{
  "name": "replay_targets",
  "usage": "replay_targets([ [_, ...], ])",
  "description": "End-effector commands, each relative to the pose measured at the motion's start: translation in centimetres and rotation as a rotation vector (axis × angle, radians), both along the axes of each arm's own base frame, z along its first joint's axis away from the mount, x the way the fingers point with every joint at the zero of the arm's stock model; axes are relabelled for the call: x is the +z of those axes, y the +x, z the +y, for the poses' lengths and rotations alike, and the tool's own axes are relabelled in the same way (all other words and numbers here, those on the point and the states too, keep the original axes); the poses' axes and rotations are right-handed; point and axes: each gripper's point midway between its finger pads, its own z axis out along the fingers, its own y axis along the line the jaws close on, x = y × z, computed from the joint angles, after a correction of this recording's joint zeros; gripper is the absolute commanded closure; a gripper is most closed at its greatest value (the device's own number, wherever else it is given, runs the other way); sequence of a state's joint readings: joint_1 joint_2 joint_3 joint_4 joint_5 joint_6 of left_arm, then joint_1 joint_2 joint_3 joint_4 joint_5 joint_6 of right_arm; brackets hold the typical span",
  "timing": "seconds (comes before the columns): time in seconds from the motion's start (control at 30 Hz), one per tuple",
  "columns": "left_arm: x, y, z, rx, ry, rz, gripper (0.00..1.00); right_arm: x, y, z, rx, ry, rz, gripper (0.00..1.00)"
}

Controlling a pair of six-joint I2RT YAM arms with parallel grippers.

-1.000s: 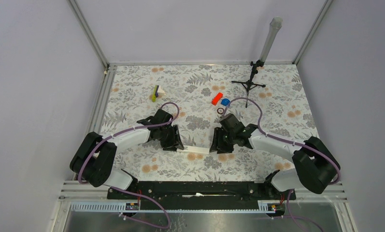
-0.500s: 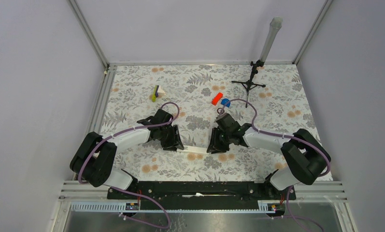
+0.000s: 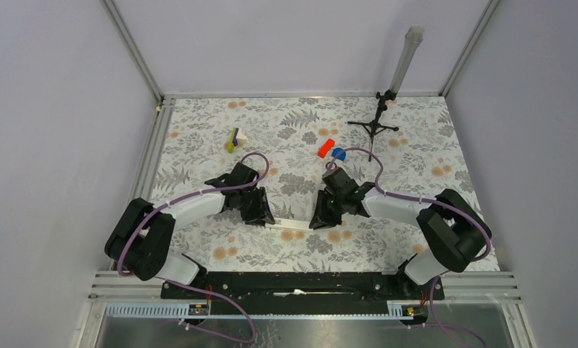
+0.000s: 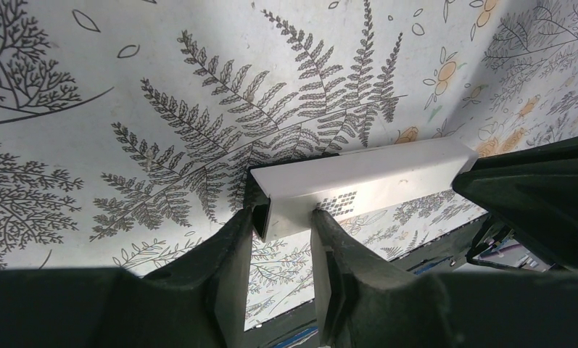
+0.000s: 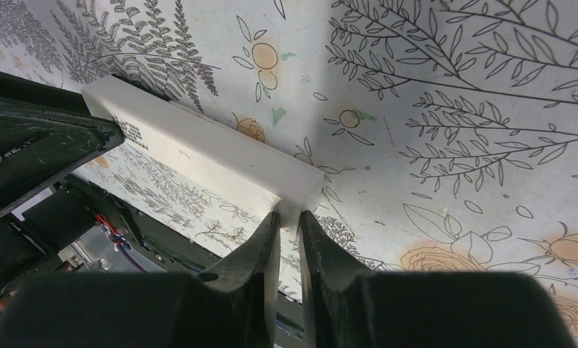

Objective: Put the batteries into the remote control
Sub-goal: Load the battery cover into the remote control.

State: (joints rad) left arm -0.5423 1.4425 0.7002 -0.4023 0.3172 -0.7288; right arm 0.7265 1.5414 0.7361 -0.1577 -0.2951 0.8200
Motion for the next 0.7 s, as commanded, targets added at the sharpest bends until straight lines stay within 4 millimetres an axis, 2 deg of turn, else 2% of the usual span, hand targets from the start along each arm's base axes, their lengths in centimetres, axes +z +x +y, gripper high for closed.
replay_targets([
  [0.0,-2.6,-0.6,1.7,-0.003,0.096,0.016,0.88,-2.7,-0.9,-0.2,0.007,-0.088,0.043,0.85],
  [0.13,-2.6,-0.7,1.1,-0.015,0.054,0.017,0.99,-3.9,-1.2,-0.6,-0.018,-0.187,0.07,0.95],
  [0.27,-2.6,-0.9,0.5,-0.027,0.015,0.019,1.0,-4.6,-1.1,-0.3,-0.034,-0.257,0.051,0.9],
  [0.47,-2.3,-1.2,-0.6,-0.04,-0.075,0.024,1.0,-5.4,-1.0,0.3,-0.07,-0.303,0.039,0.9],
  [0.67,-2.0,-0.9,-0.6,-0.018,-0.136,0.019,1.0,-6.3,-1.3,1.5,-0.073,-0.321,0.035,0.86],
])
